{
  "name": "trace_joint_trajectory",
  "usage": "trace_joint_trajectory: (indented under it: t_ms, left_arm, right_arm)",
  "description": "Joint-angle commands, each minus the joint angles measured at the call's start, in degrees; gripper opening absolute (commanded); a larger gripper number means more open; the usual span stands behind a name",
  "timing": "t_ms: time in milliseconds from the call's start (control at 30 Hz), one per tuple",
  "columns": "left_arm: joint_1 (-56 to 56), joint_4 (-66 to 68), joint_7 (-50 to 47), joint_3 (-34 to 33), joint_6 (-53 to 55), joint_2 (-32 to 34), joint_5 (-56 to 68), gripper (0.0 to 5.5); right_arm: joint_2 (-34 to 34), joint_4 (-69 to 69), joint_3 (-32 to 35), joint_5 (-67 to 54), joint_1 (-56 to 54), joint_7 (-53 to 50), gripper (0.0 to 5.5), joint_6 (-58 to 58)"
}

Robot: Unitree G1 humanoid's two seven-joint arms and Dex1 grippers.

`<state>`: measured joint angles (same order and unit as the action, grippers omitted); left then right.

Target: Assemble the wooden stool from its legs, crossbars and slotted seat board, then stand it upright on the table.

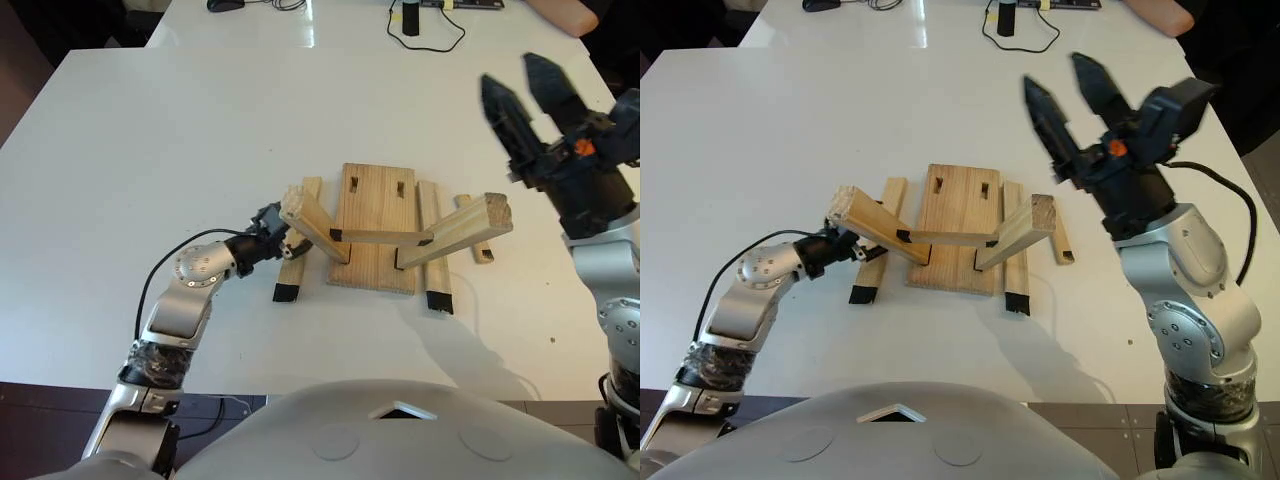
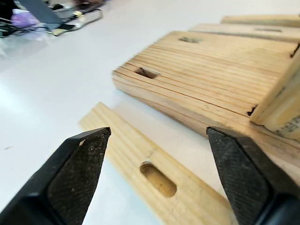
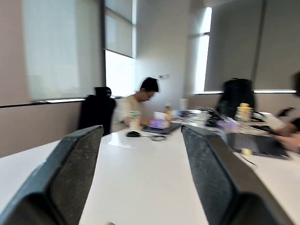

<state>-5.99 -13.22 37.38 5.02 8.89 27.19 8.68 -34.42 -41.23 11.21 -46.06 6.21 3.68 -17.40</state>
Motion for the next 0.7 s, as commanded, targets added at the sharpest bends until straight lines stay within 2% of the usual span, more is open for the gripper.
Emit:
trace_joint_trajectory:
  t_ms: [33,167,367,500,700]
  left_arm:
    - [-5.1,-9.0,-7.3,-4.6,5.4,-4.0,3.3,3.8]
    - [-4.9,-4.9,-9.3,-1.9,3.1,-6.0,0.3,3.8]
    - [-2.1,11.0,-10.5,1.0,-5.2,-7.4,-5.3,3.8]
    - [-0.1,16.8,-11.2,2.2,-8.1,-8.0,-7.1,3.8]
    - [1.6,25.0,-13.4,1.4,-10.8,-6.6,-9.1,3.8]
  right_arm:
    - [4.5,3.8,-5.9,13.1,10.6,-3.3,3.09,-0.5]
    - [10.0,12.2,-16.0,22.3,10.8,-0.9,3.09,1.9]
    - [12.9,28.5,-21.0,31.4,8.6,4.1,3.09,5.0]
    - [15.0,36.4,-20.6,35.0,8.5,3.8,3.09,6.5]
    - [14.7,36.9,-17.3,37.6,10.7,3.9,3.09,8.4]
